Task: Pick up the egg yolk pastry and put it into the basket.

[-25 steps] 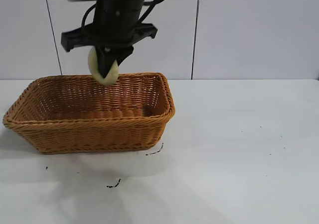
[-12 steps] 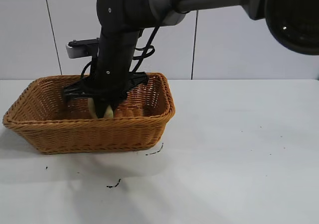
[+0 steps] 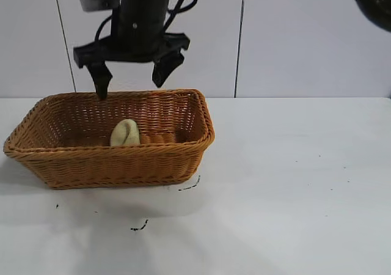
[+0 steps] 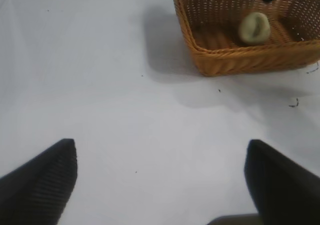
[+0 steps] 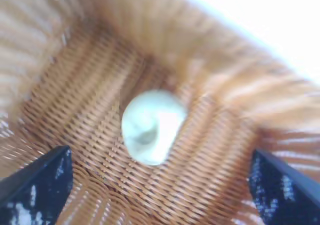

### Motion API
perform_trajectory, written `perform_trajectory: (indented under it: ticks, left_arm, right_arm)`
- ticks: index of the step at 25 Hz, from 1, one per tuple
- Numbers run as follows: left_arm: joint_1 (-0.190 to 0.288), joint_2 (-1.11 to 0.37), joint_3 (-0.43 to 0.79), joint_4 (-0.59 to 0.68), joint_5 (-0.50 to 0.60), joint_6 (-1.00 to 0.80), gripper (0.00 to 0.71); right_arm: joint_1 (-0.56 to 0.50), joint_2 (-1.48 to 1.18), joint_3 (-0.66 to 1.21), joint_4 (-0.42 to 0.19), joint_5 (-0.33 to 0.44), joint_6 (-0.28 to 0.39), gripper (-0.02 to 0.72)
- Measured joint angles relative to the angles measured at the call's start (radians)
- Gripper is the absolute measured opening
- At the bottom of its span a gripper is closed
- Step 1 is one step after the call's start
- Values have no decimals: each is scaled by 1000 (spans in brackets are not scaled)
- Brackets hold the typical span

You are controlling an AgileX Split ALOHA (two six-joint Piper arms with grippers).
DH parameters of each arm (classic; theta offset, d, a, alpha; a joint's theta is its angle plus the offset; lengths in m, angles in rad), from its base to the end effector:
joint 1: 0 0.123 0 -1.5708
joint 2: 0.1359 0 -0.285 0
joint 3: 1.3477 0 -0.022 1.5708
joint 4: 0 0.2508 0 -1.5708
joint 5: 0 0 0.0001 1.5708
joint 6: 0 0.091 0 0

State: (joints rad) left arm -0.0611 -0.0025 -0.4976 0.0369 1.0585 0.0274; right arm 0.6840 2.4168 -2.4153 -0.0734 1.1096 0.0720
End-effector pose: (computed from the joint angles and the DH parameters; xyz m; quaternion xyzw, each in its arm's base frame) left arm -0.0047 0.0032 0.2768 0.0370 0.8517 0.0096 0.5227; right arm 0.4163 0.3317 0.2471 -0.2964 0.9154 0.0661 0.2641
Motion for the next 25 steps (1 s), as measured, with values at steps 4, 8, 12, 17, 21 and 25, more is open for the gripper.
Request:
perform_trajectory:
  ticks: [4, 8, 12, 17, 21, 25]
  left_arm:
    - [0, 0, 0, 0, 0, 0, 693]
    - [0, 0, 0, 0, 0, 0, 693]
    - [0, 0, 0, 0, 0, 0, 693]
    - [0, 0, 0, 0, 0, 0, 693]
    - [0, 0, 0, 0, 0, 0, 693]
    - [0, 0, 0, 0, 0, 0, 693]
  right_arm:
    - [-58, -5, -39, -6, 48, 1, 689]
    - [-170, -4, -39, -28, 75, 5, 692]
    - [-297, -4, -39, -37, 98, 7, 695]
    - [-429, -4, -39, -38, 99, 9, 695]
    - [-513, -4, -39, -34, 101, 12, 695]
    - [-585, -4, -39, -14, 101, 19, 695]
